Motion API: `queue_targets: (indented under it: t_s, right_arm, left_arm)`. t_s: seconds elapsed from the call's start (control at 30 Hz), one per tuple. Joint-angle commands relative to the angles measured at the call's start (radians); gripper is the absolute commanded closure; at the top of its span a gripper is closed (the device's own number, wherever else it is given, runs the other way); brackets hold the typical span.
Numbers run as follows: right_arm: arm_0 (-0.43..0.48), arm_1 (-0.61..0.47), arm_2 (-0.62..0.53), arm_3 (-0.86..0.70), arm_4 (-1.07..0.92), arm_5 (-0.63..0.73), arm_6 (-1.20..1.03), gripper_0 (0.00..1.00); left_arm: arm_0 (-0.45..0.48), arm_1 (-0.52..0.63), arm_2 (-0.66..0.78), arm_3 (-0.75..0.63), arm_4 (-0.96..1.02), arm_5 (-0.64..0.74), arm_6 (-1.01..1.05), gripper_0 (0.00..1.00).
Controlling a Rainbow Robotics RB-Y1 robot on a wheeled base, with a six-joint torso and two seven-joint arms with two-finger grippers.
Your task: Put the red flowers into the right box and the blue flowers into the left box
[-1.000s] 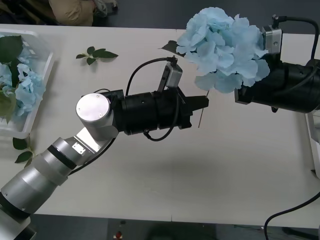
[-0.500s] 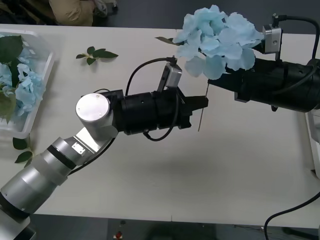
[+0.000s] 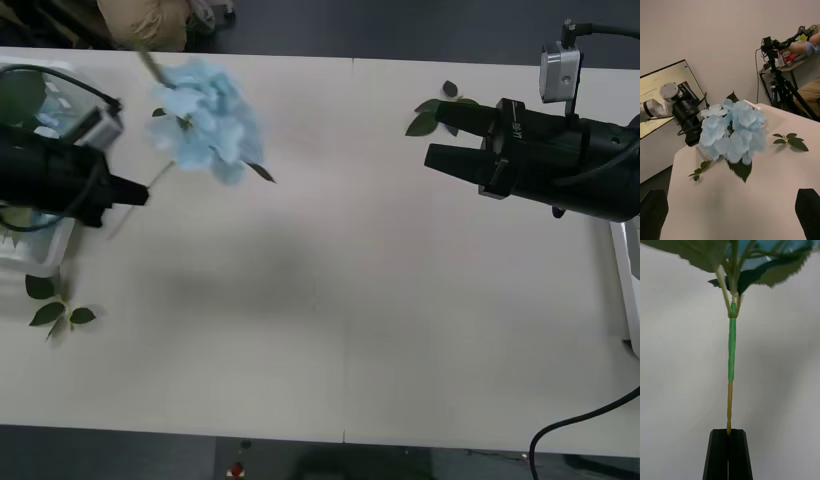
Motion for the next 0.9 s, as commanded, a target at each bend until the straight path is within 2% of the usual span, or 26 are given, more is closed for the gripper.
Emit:
queue_targets:
  t_s: [0.03,0.13,0.27,0.4,0.6,0.63,0.67,0.73,0.9]
  right_arm:
    - [-0.031,-0.06,0.002,-0.016,0.022,-0.001,0.02,0.0]
    - [-0.025,-0.149,0.043,-0.016,0.039,0.001,0.009,0.0]
    - [-0.016,-0.277,0.125,-0.016,0.009,-0.024,0.009,0.0]
    - [-0.01,-0.361,0.194,-0.016,-0.001,-0.034,0.028,0.0]
    - [-0.008,-0.372,0.194,-0.006,0.045,0.035,0.062,0.0]
    - [-0.008,-0.372,0.194,-0.005,0.054,0.047,0.068,0.0]
    - [-0.008,-0.373,0.194,-0.006,0.068,0.059,0.074,0.0]
    - [-0.008,-0.372,0.194,-0.006,0.092,0.076,0.086,0.0]
    - [-0.008,-0.365,0.195,-0.006,0.1,0.107,0.114,0.0]
  left_arm:
    - [-0.019,0.127,0.224,0.016,-0.202,0.201,0.017,1.0]
    - [-0.019,0.198,0.345,0.014,-0.412,0.277,0.007,1.0]
    - [-0.022,0.224,0.382,0.008,-0.645,0.273,0.002,1.0]
    - [-0.022,0.216,0.345,0.009,-0.864,0.257,-0.004,1.0]
    - [-0.022,0.192,0.209,0.02,-1.041,0.246,0.005,0.99]
    - [-0.022,0.189,0.201,0.031,-1.047,0.238,0.007,0.81]
    - [-0.022,0.187,0.199,0.042,-1.047,0.22,0.008,0.36]
    - [-0.022,0.184,0.199,0.066,-1.045,0.186,0.008,0.0]
    - [-0.022,0.187,0.238,0.072,-0.967,0.201,-0.032,0.0]
